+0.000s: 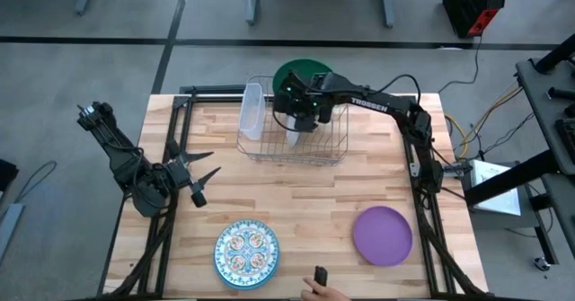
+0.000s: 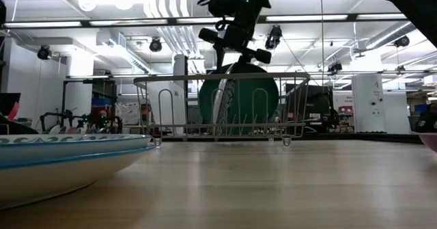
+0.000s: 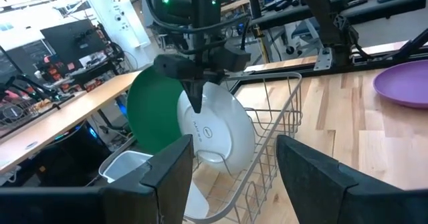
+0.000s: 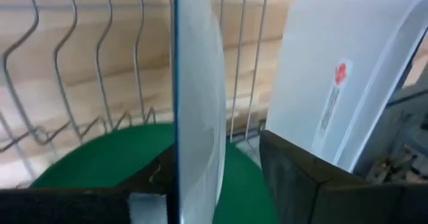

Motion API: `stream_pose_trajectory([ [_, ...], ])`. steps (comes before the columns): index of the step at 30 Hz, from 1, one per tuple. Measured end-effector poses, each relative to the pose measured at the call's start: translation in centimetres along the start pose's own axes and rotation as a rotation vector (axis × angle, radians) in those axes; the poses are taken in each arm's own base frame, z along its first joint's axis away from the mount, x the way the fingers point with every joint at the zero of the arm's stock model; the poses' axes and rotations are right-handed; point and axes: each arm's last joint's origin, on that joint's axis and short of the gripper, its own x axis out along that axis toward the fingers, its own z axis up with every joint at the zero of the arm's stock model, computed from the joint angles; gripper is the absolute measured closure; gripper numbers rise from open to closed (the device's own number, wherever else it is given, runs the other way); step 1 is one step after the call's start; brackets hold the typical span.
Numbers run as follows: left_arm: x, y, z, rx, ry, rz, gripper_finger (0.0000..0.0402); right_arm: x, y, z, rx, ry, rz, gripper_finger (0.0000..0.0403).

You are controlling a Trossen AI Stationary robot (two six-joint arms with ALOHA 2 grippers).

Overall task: Sort dishes
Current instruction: Put the blue plate into the dish rack

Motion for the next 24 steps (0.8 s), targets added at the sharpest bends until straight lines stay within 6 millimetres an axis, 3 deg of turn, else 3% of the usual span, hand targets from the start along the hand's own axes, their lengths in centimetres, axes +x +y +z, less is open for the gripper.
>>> stream_pose_trajectory([
  [8, 0.0, 0.1, -0.2, 0.024, 0.005, 0.001, 0.0198, -1.8, 0.0, 0.0, 0.236, 0.195, 0.008, 0.0252],
  [24, 0.0, 0.1, -0.2, 0.021, 0.006, 0.002, 0.0198, -6.3, 1.0, -0.2, 0.583, 0.286, -0.041, 0.0276],
])
